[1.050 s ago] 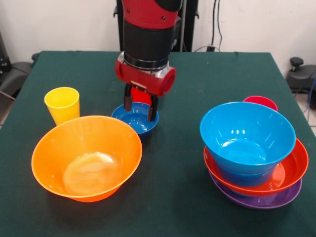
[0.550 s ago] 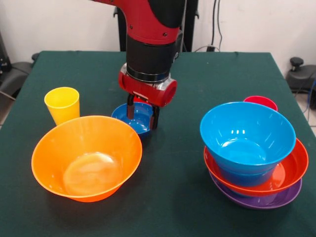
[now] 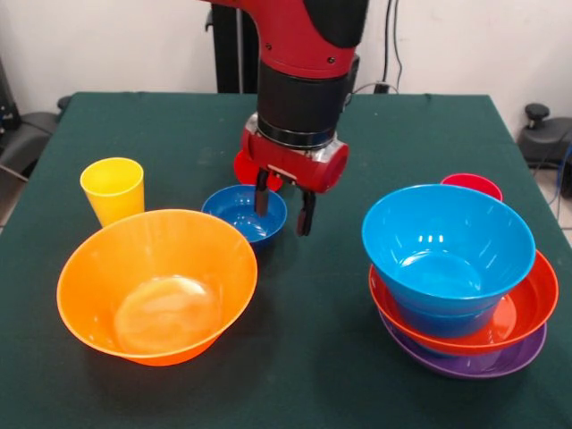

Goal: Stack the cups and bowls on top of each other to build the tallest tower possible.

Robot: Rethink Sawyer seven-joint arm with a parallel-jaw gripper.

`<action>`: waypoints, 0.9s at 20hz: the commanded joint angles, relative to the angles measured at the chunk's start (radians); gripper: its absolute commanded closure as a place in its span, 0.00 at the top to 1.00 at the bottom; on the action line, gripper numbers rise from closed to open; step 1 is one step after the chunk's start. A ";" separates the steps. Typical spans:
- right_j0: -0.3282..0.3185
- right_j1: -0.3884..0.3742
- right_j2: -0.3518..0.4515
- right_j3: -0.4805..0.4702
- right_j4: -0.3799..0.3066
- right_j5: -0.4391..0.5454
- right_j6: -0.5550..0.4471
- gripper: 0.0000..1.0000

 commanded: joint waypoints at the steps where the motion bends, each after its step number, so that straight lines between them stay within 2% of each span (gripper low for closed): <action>1: 0.041 0.079 0.044 0.048 0.039 -0.140 0.236 1.00; 6: 0.043 0.106 0.045 0.055 0.058 -0.185 0.218 1.00; 10: 0.036 0.118 0.034 0.042 0.062 -0.183 0.187 1.00; 15: 0.038 0.111 0.023 0.057 0.071 -0.180 0.177 1.00; 18: 0.043 0.071 0.017 0.094 0.073 -0.162 0.177 1.00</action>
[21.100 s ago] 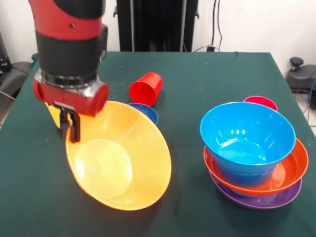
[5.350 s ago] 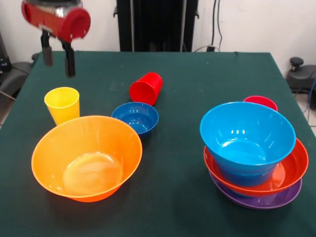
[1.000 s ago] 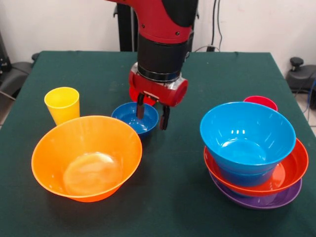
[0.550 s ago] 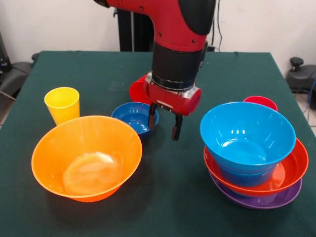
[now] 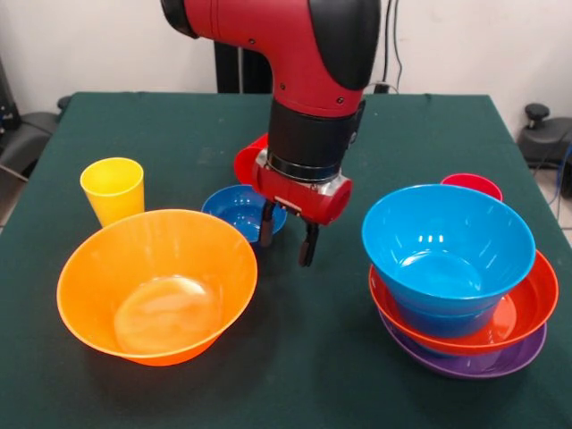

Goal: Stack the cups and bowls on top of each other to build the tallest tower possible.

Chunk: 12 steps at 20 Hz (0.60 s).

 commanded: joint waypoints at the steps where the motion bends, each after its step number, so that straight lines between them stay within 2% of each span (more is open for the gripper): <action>1: 0.011 -0.035 0.048 0.098 0.022 0.011 0.166 1.00; 7: 0.024 -0.157 0.028 0.176 0.024 0.107 0.147 1.00; 12: 0.038 -0.184 0.045 0.251 0.047 0.088 0.178 1.00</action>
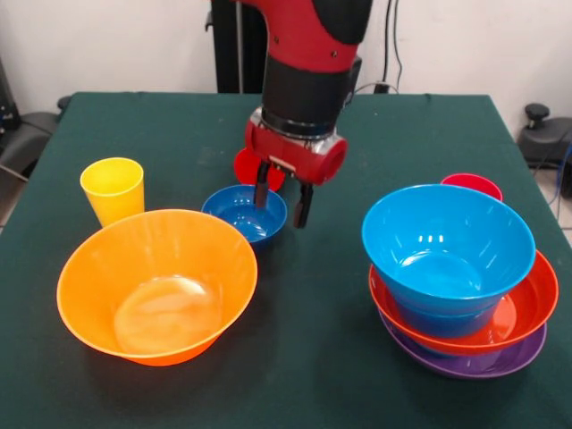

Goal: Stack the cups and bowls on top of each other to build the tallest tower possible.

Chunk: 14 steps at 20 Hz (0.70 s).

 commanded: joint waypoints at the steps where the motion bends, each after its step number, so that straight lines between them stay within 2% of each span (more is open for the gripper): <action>1: 0.036 -0.074 0.064 0.143 0.042 0.078 0.179 1.00; 5: 0.023 -0.048 0.082 0.167 0.043 0.020 0.169 1.00; 14: 0.032 0.033 0.066 0.126 0.043 -0.048 0.167 1.00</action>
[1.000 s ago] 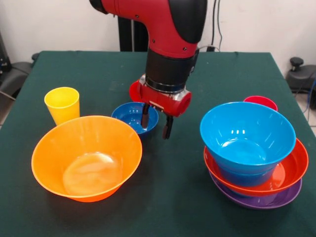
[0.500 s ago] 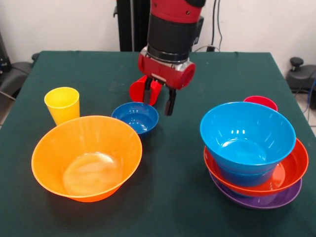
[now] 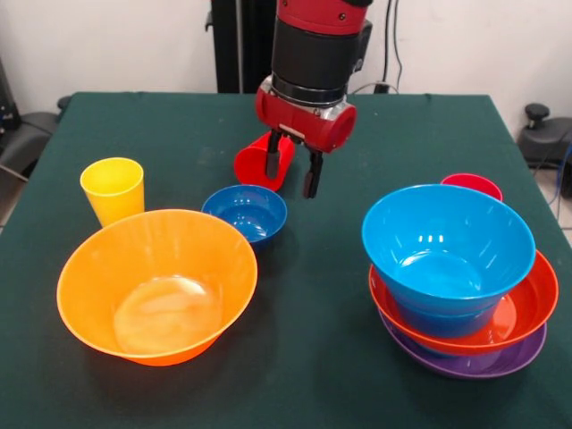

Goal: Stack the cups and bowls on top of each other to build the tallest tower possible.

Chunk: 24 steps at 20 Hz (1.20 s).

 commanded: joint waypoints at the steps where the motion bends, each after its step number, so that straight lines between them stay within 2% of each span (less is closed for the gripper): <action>1: 0.022 0.097 0.063 0.026 0.013 -0.052 0.168 1.00; 6: 0.016 0.131 0.058 -0.008 0.008 -0.068 0.156 1.00; 15: 0.009 0.145 0.043 -0.037 0.007 -0.095 0.150 1.00; 24: -0.028 0.167 0.056 -0.070 -0.002 -0.124 0.115 1.00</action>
